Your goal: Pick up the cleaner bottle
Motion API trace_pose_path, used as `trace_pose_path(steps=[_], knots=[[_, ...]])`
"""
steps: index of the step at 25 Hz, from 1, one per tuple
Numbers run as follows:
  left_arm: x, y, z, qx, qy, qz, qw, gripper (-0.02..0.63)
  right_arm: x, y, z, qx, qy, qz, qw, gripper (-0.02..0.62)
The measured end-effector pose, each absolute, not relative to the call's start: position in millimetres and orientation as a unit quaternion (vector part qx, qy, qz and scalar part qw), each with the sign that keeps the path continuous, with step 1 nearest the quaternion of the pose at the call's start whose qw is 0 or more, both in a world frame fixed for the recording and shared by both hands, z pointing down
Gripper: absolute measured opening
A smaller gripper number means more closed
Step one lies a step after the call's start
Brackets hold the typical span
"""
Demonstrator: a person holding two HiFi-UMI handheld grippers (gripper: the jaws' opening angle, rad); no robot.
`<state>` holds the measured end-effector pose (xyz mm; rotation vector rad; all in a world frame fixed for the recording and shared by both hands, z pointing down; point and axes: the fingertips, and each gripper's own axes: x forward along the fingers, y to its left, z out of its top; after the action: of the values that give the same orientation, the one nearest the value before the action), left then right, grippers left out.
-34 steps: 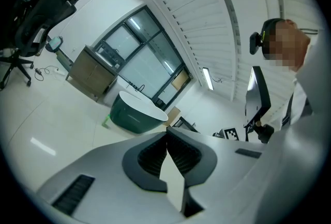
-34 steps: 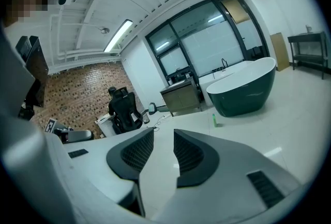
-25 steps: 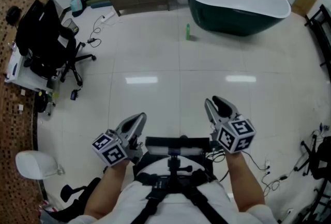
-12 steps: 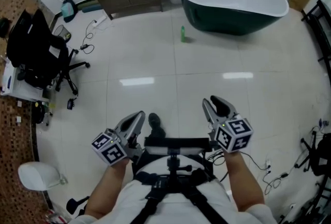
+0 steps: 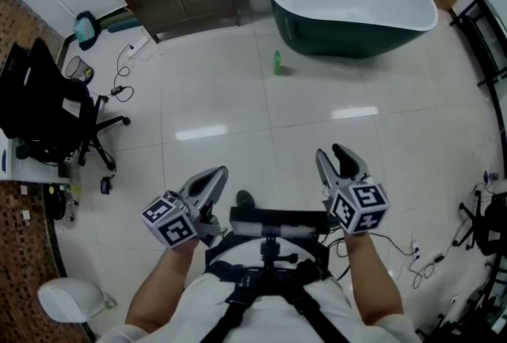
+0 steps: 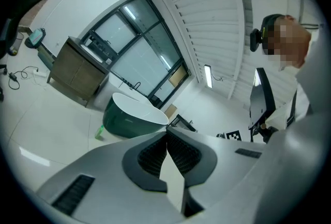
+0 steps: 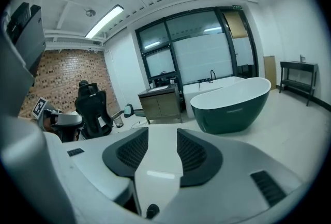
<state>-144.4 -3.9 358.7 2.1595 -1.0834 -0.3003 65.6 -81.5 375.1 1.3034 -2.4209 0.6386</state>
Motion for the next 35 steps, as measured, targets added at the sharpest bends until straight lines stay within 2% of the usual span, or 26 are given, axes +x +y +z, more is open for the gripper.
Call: trace_pose_path(steps=[12,24,35], knots=[[-199,-55,363,0.836,-0.401,-0.111,0.356,-0.008,18,-131,377,0.475,-0.836,0.222,0.164,0.18],[-204,-119,360,0.815,-0.449,-0.11,0.35,-0.008,-3,-219,389,0.422,-0.862,0.225,0.168,0.181],[-180,-186,351,0.805,-0.473,-0.113,0.34,-0.008,11,-291,392,0.392,-0.876,0.225,0.17,0.179]])
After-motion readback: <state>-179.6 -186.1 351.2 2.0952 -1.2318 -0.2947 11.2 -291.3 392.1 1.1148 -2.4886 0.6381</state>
